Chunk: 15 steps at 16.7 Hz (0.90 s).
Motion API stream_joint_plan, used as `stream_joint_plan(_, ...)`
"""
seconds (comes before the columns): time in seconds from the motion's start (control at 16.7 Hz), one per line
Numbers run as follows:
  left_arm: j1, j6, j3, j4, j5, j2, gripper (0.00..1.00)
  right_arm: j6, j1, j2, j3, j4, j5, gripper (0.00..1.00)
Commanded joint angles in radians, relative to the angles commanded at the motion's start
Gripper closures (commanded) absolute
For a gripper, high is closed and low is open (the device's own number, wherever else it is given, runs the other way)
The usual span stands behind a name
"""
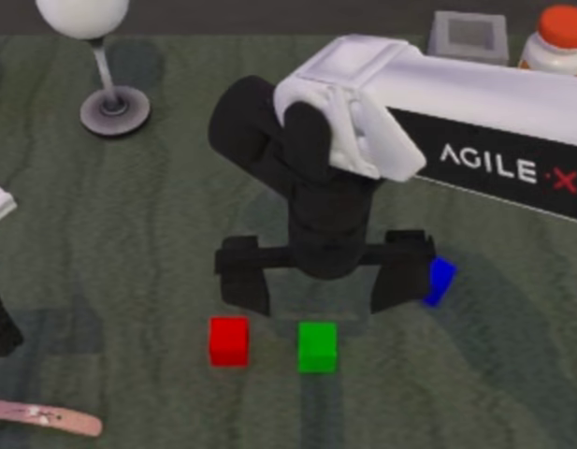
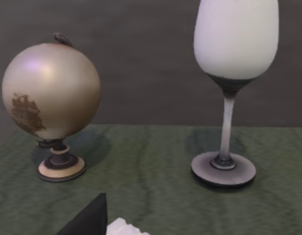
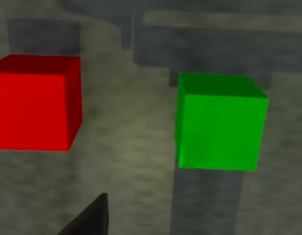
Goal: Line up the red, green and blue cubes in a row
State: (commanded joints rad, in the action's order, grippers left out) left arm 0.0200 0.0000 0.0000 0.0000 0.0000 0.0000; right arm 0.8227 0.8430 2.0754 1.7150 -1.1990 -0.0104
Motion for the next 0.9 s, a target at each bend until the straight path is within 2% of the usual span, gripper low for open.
stream_joint_plan(0.3,0.0,0.0,0.0,0.0,0.0,0.0,0.0,-0.252,-0.068,-0.001,-0.016,0.011,0.001,0.0)
stream_joint_plan(0.9,0.0,0.0,0.0,0.0,0.0,0.0,0.0,-1.081,-0.287,-0.021,-0.101,0.05,0.01,0.0)
